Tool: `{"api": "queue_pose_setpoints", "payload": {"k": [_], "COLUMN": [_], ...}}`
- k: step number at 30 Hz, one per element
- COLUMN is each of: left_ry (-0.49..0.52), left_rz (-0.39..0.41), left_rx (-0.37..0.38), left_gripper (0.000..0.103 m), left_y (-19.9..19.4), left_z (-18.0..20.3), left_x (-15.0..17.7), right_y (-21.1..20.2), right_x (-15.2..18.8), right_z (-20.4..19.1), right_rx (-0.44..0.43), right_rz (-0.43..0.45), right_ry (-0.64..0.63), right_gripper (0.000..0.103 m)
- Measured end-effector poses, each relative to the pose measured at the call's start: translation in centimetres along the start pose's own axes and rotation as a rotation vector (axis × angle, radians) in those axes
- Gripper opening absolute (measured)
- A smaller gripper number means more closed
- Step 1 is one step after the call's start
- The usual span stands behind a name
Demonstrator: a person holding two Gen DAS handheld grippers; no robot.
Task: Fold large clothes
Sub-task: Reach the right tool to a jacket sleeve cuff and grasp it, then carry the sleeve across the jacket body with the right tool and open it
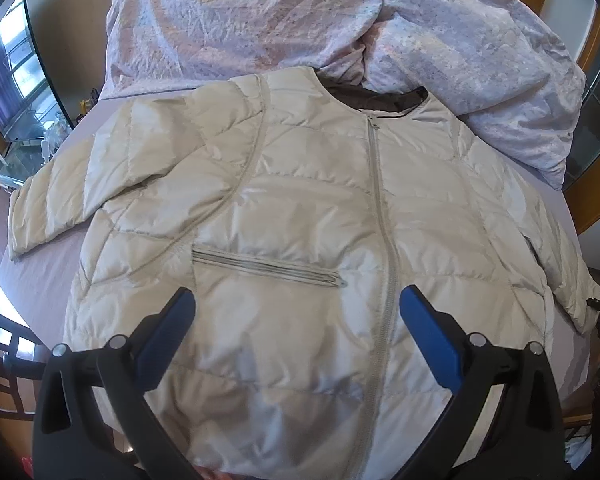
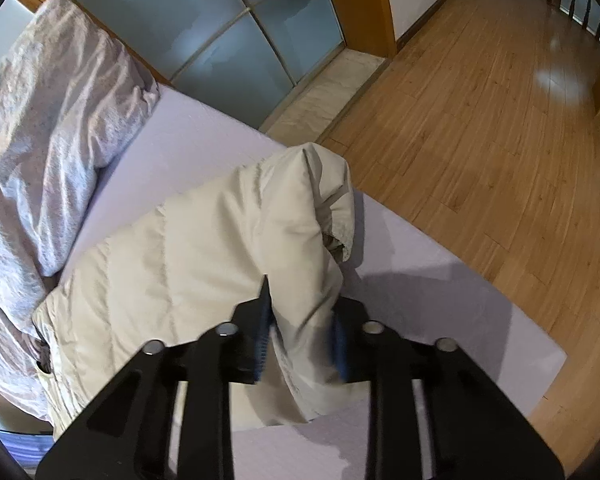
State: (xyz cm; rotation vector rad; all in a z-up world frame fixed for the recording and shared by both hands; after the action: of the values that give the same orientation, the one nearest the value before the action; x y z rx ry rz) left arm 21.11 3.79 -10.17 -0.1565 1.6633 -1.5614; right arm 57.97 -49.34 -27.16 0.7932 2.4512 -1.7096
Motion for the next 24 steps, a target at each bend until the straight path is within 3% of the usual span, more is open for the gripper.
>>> {"api": "queue_pose_setpoints", "payload": {"k": [7,12,20,24], "left_ry": [0.010,-0.006,-0.039,-0.048], "left_rz": [0.030,0.045,0.054,0.058], "left_rx": [-0.004,-0.015,-0.014,-0.012], "left_gripper": [0.101,0.101,0.101,0.101], "left_y": [0.2,0.4,1.0,1.1], "left_z": [-3.9,-7.7,-12.7,-14.4], "left_x": [-2.3,-3.9,-5.9,-6.4], "right_y": [-3.4,-6.0,-5.8,-3.9], "right_x": [-0.8,0.1,6.0,9.8], "right_z": [-3.7,-11.2,-26.1,-31.5], "right_rx": [-0.009,-0.081,-0.226,-0.238], "right_rz": [0.100,0.130,0.061,-0.008], "right_ry": [-0.006,-0.099,-0.283,-0.354], "right_gripper": [0.015,0.015,0.015,0.015]}}
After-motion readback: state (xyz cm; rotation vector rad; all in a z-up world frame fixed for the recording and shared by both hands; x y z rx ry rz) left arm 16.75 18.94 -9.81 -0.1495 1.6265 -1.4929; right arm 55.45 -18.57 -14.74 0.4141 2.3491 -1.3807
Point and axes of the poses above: each gripper's, at about its wrist camera, not at the fingertips, and y roughly the way its jaws point, z to its right, x to its underside, the point moved 7 cm from there along y, roughly the way its jaws point, and after that the axes turned 5 degrees about -y, right-handed, at the moved point
